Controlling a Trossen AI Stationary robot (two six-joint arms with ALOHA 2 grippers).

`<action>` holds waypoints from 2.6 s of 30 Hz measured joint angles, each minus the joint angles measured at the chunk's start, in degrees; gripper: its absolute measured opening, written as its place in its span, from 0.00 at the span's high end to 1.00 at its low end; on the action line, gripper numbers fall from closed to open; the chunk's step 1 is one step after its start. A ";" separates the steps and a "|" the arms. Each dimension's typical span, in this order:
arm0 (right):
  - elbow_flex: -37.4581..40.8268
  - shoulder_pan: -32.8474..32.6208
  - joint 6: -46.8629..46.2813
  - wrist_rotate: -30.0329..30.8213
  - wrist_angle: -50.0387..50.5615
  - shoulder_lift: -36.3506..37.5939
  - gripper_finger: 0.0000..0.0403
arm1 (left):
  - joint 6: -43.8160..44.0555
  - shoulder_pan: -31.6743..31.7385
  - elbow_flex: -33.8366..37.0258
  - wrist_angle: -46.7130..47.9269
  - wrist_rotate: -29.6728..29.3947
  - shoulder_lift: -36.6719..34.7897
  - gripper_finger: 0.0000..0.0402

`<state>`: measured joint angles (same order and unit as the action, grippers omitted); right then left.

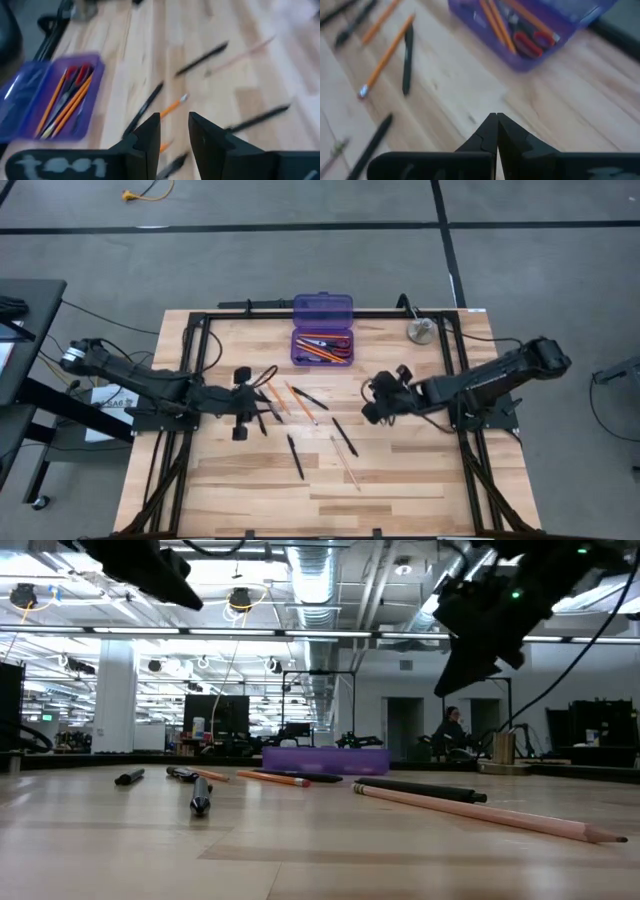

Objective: Pick & place school supplies into a supply box
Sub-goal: Put the yellow pencil into the violet supply box

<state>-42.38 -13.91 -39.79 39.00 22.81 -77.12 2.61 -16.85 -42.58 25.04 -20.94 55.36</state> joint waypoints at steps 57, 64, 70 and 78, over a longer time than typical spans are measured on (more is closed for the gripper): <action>7.57 -18.32 -9.86 13.38 -15.61 -9.33 1.00 | -42.60 32.75 -13.21 19.11 22.49 36.58 0.77; 7.57 -17.82 -9.86 13.38 -16.05 -9.33 1.00 | -42.74 32.74 -10.98 17.51 20.35 36.58 0.77; 7.55 -17.80 -10.81 13.35 -16.05 -9.33 1.00 | -43.67 32.73 -8.15 13.67 18.66 36.58 0.77; 7.55 -17.86 -10.85 11.85 -16.03 -9.33 1.00 | -44.78 32.71 -7.85 11.43 16.98 36.58 0.77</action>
<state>-34.83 -31.77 -50.63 50.85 6.78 -86.46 -42.17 15.86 -50.43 36.47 -3.96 91.94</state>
